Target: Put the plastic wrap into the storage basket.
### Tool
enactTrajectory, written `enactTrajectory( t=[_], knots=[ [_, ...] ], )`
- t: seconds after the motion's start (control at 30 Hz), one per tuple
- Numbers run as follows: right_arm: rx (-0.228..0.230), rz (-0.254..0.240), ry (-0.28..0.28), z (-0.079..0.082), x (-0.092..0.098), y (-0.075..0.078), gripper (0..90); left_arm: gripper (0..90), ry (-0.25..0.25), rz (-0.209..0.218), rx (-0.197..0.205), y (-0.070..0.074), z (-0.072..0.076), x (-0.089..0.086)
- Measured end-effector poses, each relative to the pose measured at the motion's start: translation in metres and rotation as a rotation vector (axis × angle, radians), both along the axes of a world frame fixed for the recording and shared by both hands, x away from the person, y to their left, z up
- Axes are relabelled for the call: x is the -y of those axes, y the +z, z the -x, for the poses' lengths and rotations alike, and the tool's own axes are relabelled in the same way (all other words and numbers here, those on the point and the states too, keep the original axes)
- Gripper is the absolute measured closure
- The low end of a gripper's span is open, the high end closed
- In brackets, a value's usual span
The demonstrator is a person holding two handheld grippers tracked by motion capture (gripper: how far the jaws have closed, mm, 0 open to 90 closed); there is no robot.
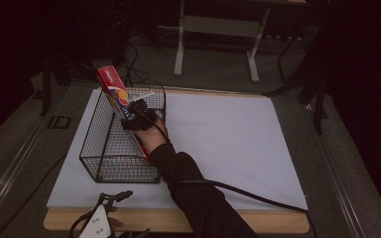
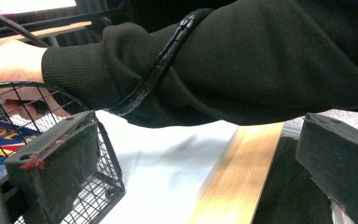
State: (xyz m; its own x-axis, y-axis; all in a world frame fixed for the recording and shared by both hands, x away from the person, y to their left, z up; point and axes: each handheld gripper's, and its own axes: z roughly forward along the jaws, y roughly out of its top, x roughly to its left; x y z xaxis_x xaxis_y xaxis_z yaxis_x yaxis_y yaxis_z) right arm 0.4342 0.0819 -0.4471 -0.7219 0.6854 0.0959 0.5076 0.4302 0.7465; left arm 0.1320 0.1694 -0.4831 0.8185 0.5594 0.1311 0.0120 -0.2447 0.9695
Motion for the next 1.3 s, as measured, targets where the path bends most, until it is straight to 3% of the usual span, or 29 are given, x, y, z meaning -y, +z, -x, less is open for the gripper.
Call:
enactTrajectory(
  t=[0.3,0.37,0.47,0.6,0.87,0.97,1.03,1.17,1.3],
  knots=[
    [-0.018,0.028,0.025,-0.003,0.001,0.001,32.4,0.0,-0.001,-0.004,-0.002,0.0,0.0,0.001],
    [-0.016,0.02,0.022,-0.002,0.002,0.002,32.4,0.0,-0.001,-0.005,-0.002,0.0,-0.001,0.001],
    [-0.015,-0.032,0.02,-0.002,0.01,0.006,30.2,0.0,-0.002,-0.007,-0.003,0.0,-0.001,0.001],
    [-0.016,-0.032,0.034,-0.002,0.016,0.011,28.4,0.0,-0.003,-0.011,-0.003,-0.001,-0.001,0.002],
    [0.006,-0.037,0.1,0.006,0.035,0.024,15.2,0.0,-0.003,-0.014,-0.007,-0.001,-0.002,0.002],
    [0.021,-0.017,0.111,0.008,0.04,0.026,12.1,0.0,-0.003,-0.015,-0.007,-0.001,-0.002,0.003],
    [0.035,-0.021,0.151,0.013,0.051,0.033,11.8,0.0,-0.001,-0.018,-0.009,-0.002,-0.003,0.003],
    [0.026,-0.05,0.157,0.017,0.064,0.038,13.2,0.0,-0.003,-0.023,-0.01,-0.002,-0.003,0.004],
    [0.049,-0.061,0.15,0.025,0.088,0.045,13.6,0.0,-0.006,-0.027,-0.012,-0.003,-0.003,0.005]
  ],
)
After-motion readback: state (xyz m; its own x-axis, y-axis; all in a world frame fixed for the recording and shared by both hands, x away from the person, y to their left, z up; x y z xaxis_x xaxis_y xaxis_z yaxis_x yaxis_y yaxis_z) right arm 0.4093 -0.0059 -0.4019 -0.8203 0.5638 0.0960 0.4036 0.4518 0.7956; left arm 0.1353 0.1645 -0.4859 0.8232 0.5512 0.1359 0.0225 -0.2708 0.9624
